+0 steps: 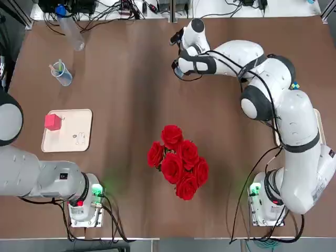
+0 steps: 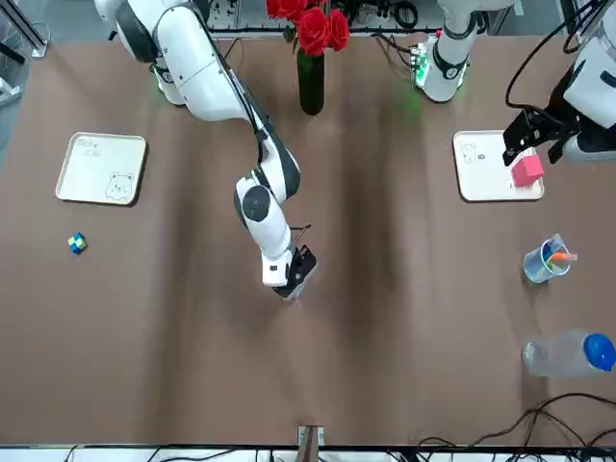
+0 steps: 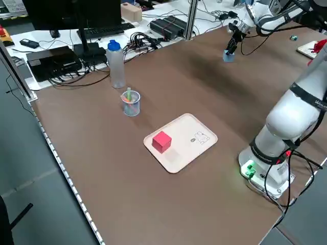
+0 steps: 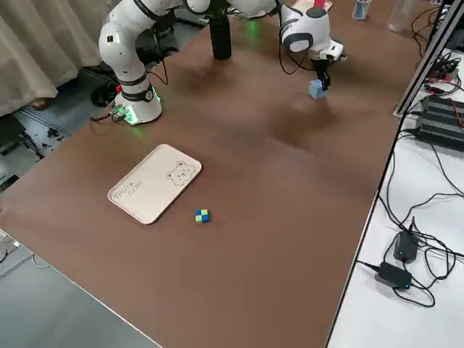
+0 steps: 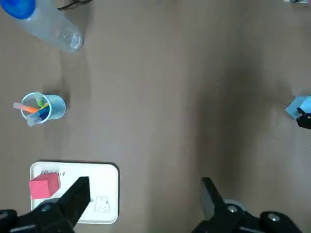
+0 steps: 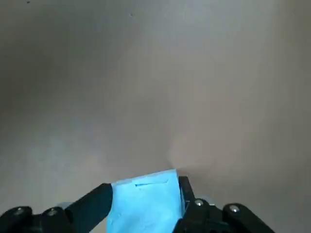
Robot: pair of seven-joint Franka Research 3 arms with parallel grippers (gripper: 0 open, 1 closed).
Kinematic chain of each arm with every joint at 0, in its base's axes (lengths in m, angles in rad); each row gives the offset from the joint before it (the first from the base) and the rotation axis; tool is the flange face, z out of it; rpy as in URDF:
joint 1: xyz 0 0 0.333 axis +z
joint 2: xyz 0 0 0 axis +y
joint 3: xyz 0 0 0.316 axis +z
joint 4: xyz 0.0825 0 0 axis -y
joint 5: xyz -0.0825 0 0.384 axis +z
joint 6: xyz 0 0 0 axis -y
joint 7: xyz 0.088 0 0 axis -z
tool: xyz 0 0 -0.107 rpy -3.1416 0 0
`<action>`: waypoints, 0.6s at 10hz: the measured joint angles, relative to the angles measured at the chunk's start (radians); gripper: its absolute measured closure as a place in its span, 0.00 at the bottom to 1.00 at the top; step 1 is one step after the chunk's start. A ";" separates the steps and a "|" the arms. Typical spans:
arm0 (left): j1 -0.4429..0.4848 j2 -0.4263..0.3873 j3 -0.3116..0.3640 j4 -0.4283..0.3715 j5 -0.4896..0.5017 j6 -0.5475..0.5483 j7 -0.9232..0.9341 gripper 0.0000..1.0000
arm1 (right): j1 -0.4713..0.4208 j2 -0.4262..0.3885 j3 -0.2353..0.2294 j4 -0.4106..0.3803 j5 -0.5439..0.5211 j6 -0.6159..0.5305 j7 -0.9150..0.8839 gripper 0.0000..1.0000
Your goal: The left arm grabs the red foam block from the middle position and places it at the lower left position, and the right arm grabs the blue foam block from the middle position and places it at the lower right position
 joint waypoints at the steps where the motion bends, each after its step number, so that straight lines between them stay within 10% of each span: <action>1: 0.000 0.000 0.000 0.000 -0.006 0.002 0.000 0.00 | 0.000 0.000 0.000 0.000 0.000 0.000 0.000 0.38; 4: 0.000 0.000 0.000 0.002 -0.008 0.002 0.000 0.00 | 0.000 0.001 0.000 -0.001 0.000 0.000 0.001 0.26; 6: 0.000 0.000 0.000 0.002 -0.008 0.007 0.000 0.00 | -0.004 0.004 -0.005 -0.001 0.000 0.000 0.001 0.01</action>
